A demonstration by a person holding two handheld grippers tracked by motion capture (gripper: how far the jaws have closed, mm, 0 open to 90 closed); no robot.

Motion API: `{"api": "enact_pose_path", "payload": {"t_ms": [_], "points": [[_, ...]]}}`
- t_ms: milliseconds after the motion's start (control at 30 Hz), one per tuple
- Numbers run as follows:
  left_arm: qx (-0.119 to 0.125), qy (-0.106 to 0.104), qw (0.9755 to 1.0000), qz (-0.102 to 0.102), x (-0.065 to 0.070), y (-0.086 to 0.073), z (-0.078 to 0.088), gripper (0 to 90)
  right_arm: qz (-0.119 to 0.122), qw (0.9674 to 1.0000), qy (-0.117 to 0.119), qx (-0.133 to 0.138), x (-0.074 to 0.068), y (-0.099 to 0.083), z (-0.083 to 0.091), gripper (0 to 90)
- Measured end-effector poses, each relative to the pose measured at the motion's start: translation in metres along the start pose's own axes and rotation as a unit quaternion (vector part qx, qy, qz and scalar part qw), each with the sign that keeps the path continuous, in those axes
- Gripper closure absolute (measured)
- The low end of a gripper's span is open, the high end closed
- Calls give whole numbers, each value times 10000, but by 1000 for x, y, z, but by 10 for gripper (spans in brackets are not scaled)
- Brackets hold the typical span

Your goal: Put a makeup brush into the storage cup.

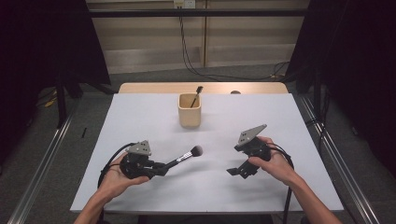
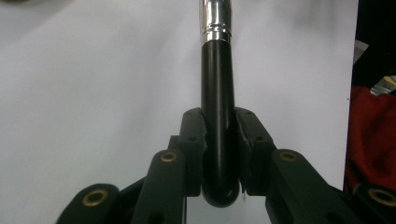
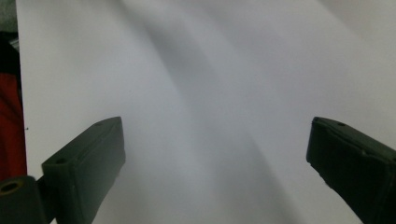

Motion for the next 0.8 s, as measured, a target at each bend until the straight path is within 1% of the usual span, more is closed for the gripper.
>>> {"api": "enact_pose_path", "payload": {"t_ms": [33, 100, 133, 167, 200, 233, 267, 333, 400, 467, 500, 600, 633, 667, 733, 800], "points": [[39, -11, 10000, -4, 1, 1, 1, 746, -54, 10000, -46, 36, 0, -1, 0, 30], [249, -34, 9997, 63, 2, 4, 0, 746, -142, 9999, -40, 31, 0, -3, -1, 31], [260, -8, 9997, -15, 1, 4, 1, 746, -183, 9998, -23, 50, 1, -3, -1, 31], [354, -21, 9994, 33, 2, 5, 0, 746, -208, 9997, -18, 115, 1, -3, 0, 31], [355, -8, 9994, 1, 2, 5, 0, 746, -254, 9995, 9, 188, 1, -2, 0, 31], [383, 50, 9992, -79, 2, 5, -1, 746, -229, 9994, 25, 254, 1, -1, 0, 31], [434, 26, 9990, -104, 2, 5, -2, 746, -192, 9993, 44, 312, 0, -1, 0, 31], [533, 65, 9985, -131, 2, 4, -3, 747, -176, 9990, 121, 405, -2, 0, 0, 29], [623, 41, 9980, -82, 1, 3, -3, 746, -239, 9982, 237, 486, -4, 1, 0, 29], [714, 56, 9974, -103, 0, 3, -3, 746, -263, 9976, 208, 613, -4, 2, 1, 25], [765, 57, 9970, -78, 0, 3, -2, 746, -299, 9972, 195, 658, -4, 3, 1, 24], [978, 24, 9952, -41, 0, 5, -1, 746, -363, 9960, 265, 777, -5, 4, 0, 25], [1007, 22, 9949, -52, -1, 5, -1, 746, -376, 9959, 324, 759, -6, 4, 0, 27], [1059, 31, 9944, 7, 0, 6, -1, 746, -361, 9956, 382, 775, -8, 4, 0, 28], [1110, 44, 9938, -23, -1, 6, -1, 746, -351, 9950, 463, 814, -11, 5, -1, 28], [1172, 25, 9931, -16, 0, 7, -1, 746, -302, 9948, 439, 863, -12, 6, -3, 28]]}}
Point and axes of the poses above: each handheld gripper's, and its own axes: z roughly backward along the jaws, y roughly out of its top, x roughly to its right, the point moved 5 cm from there along -z, roughly forward along the jaws, and after that the axes turned 10 degrees about x, right-handed, at the moved point
